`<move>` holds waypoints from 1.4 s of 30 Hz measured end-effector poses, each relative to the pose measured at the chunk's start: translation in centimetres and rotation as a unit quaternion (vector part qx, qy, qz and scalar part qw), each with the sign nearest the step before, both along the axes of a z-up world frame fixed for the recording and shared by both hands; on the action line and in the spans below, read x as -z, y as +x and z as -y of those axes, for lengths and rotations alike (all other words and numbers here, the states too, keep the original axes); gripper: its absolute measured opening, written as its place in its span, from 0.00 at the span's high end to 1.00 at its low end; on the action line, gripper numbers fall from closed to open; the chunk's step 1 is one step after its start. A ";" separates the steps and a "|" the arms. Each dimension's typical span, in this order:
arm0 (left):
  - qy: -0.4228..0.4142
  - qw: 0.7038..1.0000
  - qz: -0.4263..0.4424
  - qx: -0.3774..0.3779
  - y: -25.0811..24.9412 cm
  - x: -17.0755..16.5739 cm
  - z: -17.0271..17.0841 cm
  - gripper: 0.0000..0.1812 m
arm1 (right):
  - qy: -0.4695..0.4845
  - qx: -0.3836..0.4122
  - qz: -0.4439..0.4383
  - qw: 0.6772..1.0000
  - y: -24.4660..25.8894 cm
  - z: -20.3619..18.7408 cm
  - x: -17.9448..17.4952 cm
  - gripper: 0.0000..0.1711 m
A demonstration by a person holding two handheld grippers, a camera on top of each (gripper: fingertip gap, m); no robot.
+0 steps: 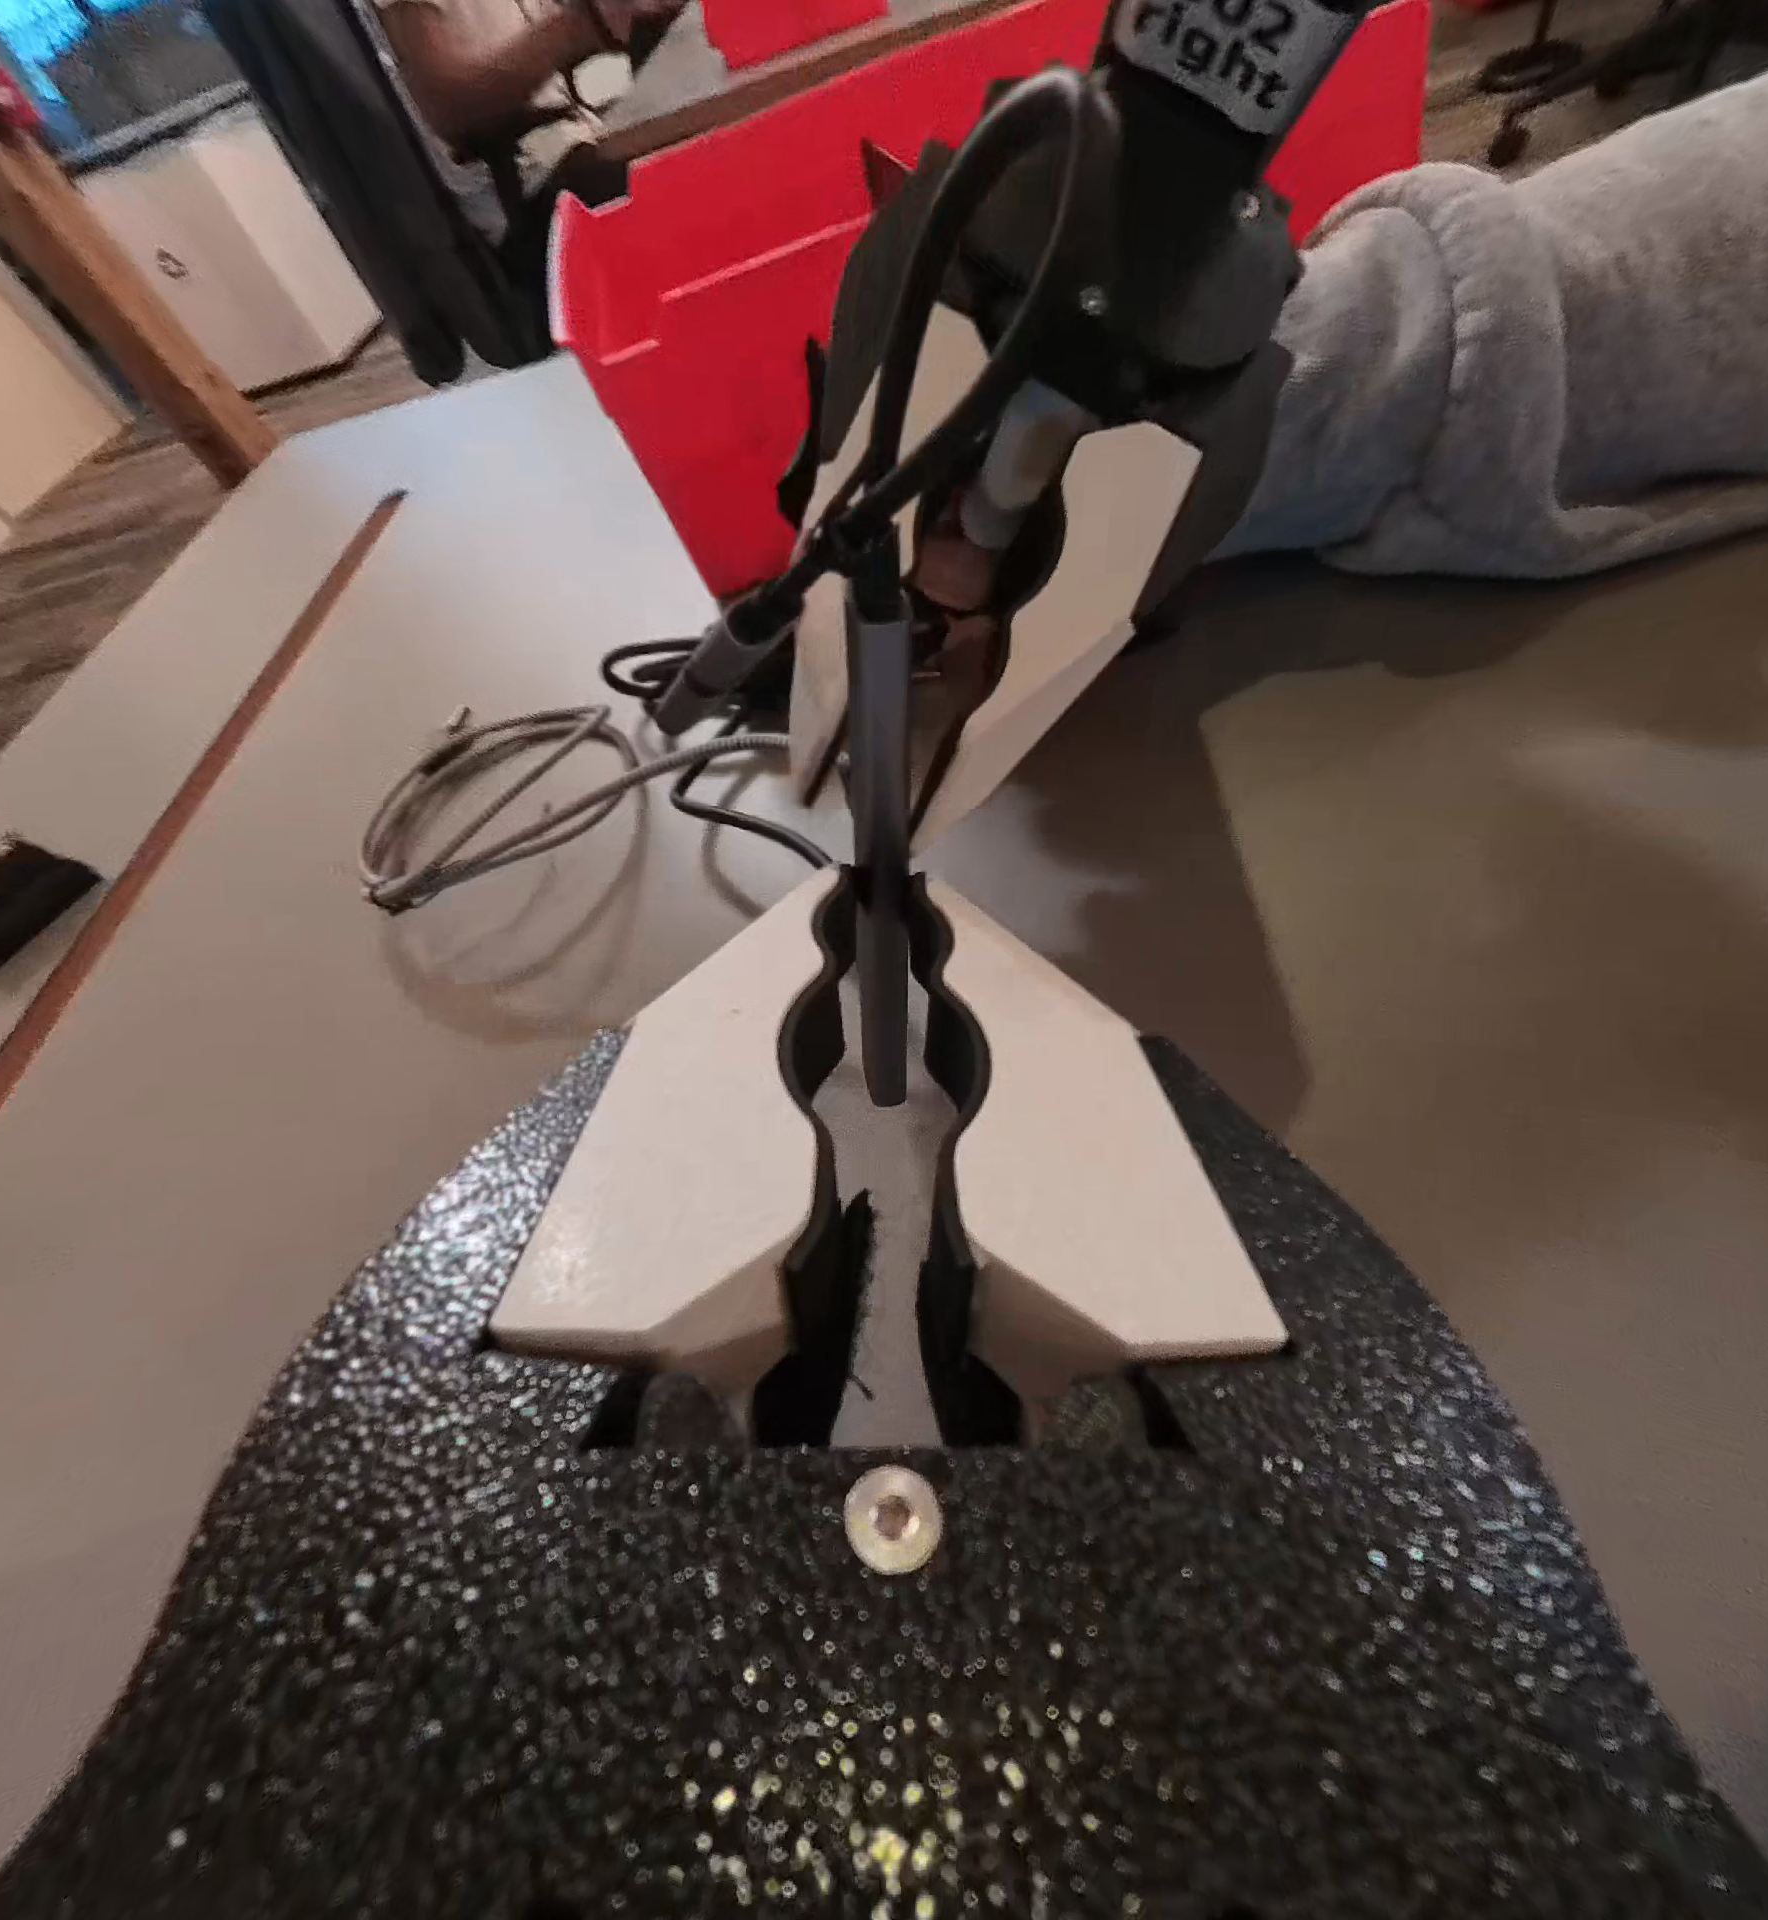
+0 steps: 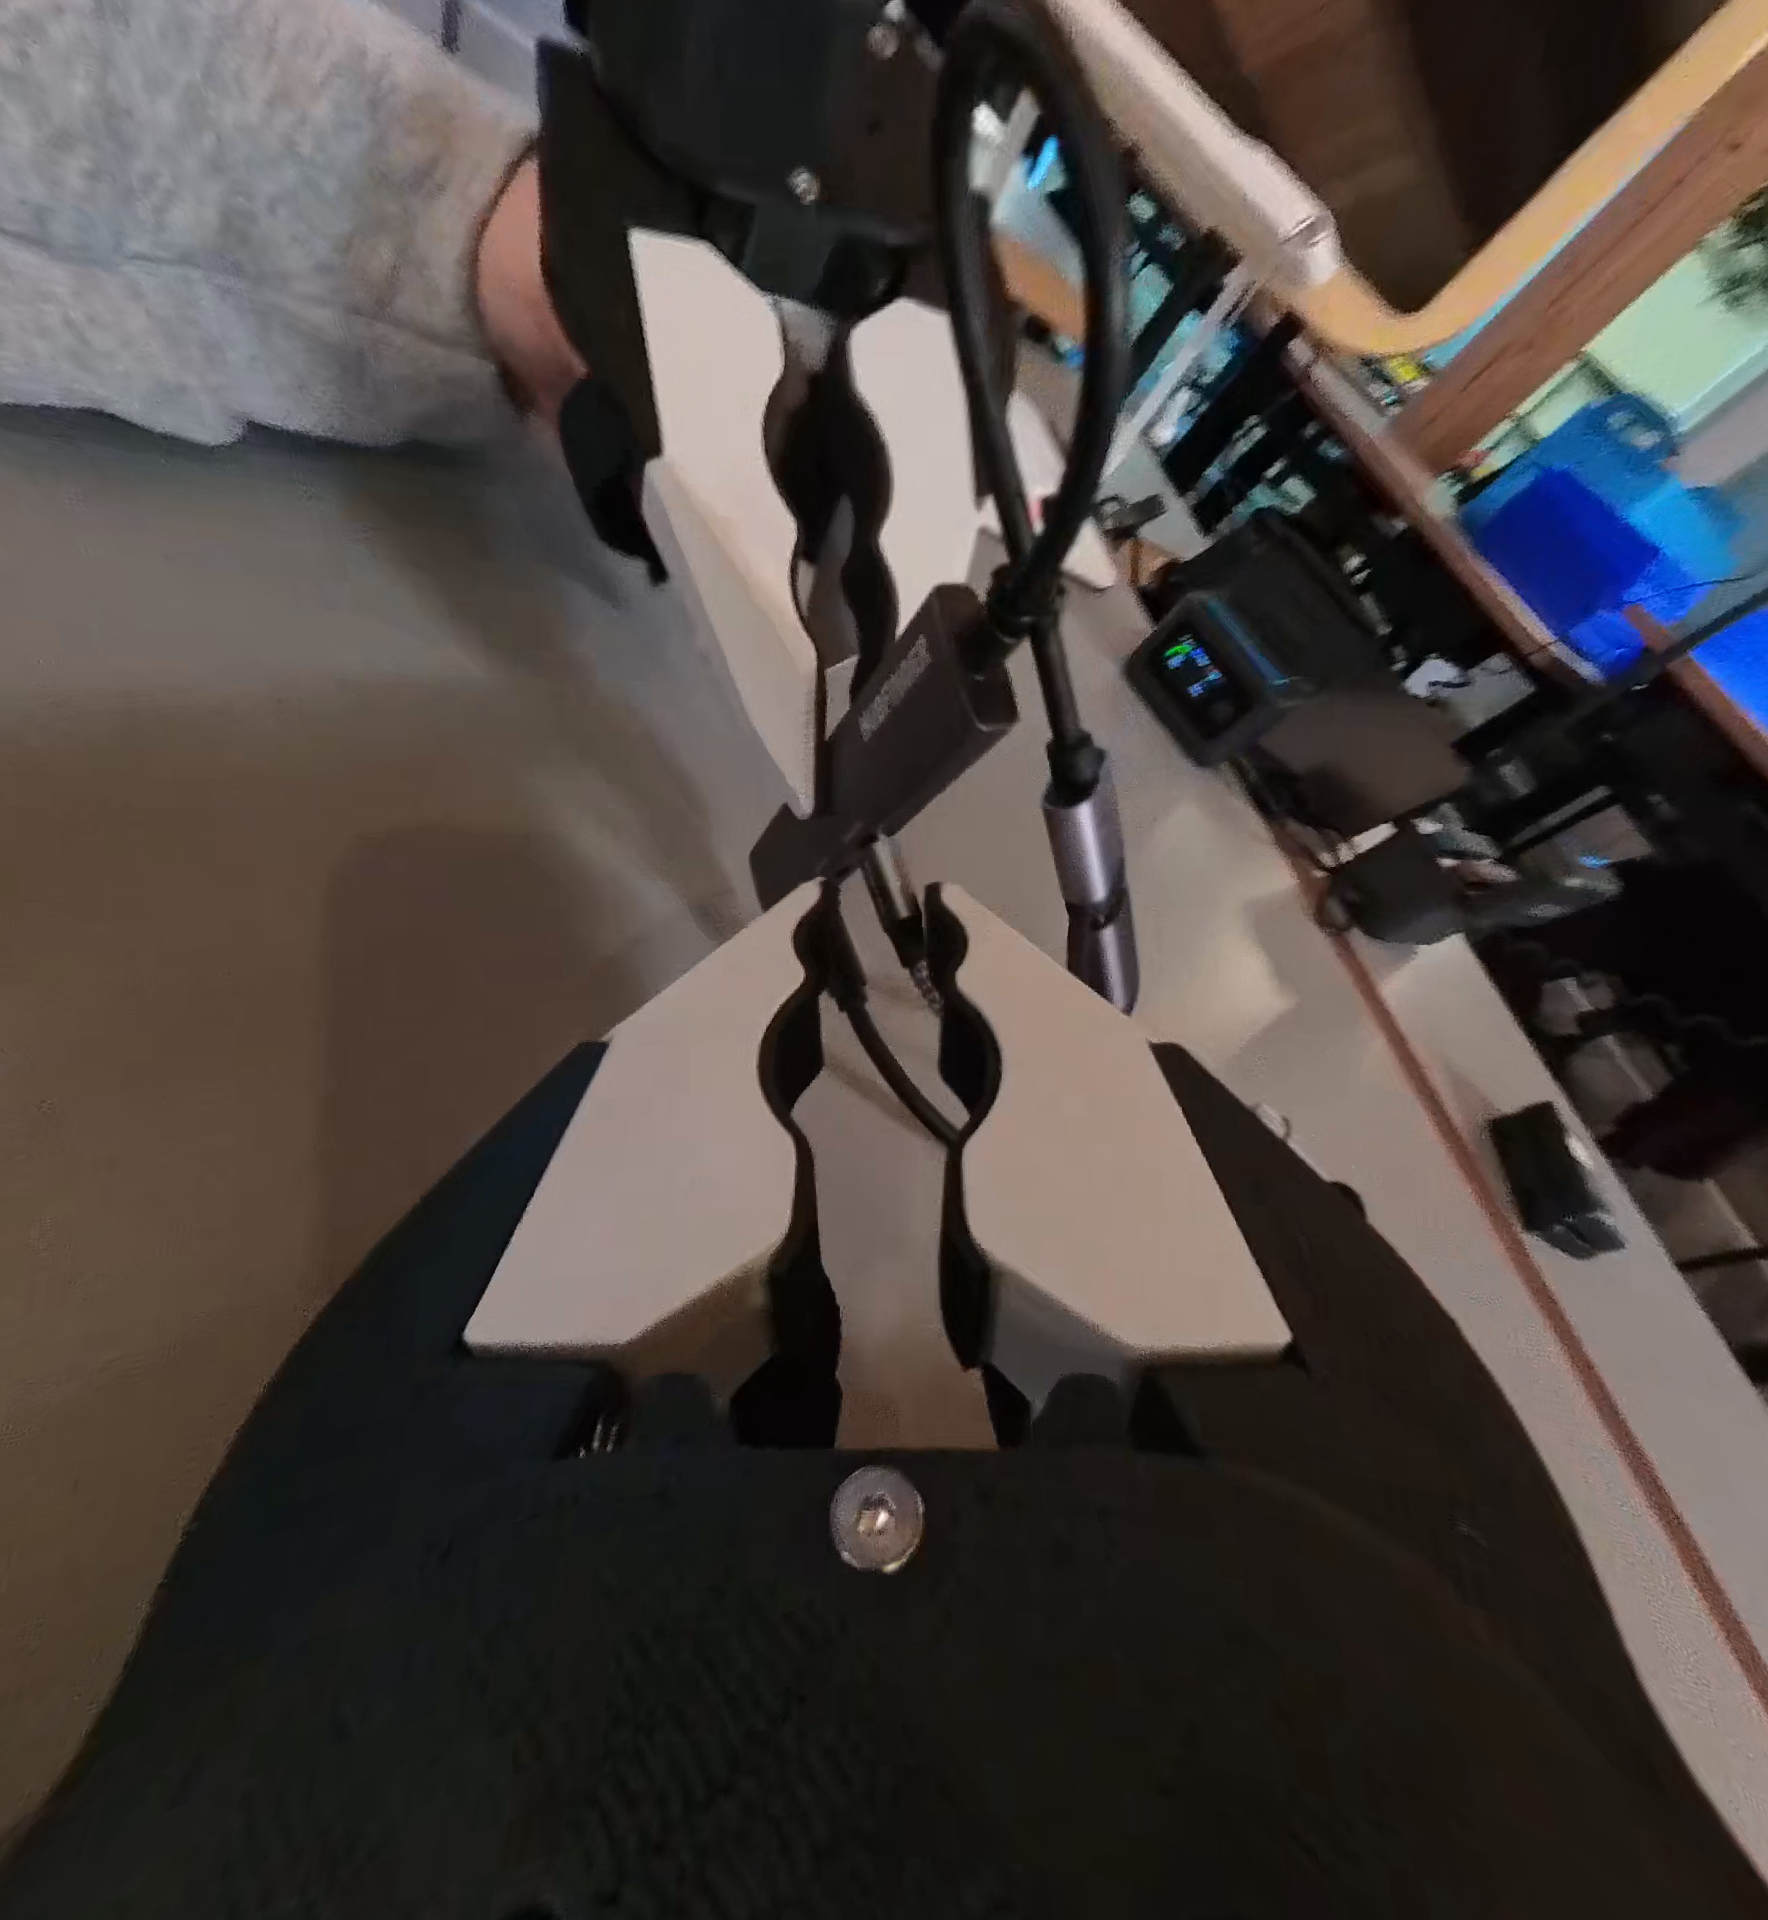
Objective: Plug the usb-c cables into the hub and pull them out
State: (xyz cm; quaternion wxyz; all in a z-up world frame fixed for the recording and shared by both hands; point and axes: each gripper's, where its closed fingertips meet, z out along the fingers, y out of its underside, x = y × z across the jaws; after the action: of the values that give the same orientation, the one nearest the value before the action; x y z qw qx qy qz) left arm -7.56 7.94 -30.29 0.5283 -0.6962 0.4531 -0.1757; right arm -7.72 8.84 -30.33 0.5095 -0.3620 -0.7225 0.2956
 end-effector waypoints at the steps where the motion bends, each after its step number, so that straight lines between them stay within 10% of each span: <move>1: -0.009 1.000 -0.004 0.006 0.2 0.2 0.2 0.96 | -0.001 -0.002 0.012 1.000 0.0 0.1 0.4 0.95; 24: -0.028 0.983 -0.178 -0.048 -0.3 1.9 0.7 0.96 | 0.105 0.013 0.085 0.991 -1.0 0.9 2.2 0.97; 27: -0.040 0.974 -0.199 -0.102 -4.2 1.1 1.4 0.96 | 0.173 0.122 0.173 0.962 2.0 -5.2 5.3 0.97; 35: 0.054 0.978 -0.076 -0.188 -6.2 -3.0 -1.0 0.96 | 0.046 0.103 0.027 0.993 1.2 -2.9 -0.5 0.98; 42: 0.103 0.952 0.067 -0.279 -7.0 -4.6 -3.8 0.97 | -0.049 0.178 -0.181 0.966 8.0 -3.9 -17.4 0.98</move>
State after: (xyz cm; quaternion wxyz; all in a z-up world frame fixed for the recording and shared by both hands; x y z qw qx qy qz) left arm -14.59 11.77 -25.65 0.6543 -0.7233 0.2198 -0.0196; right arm 0.28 12.70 -12.92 0.6575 -0.4500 -0.5270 0.2958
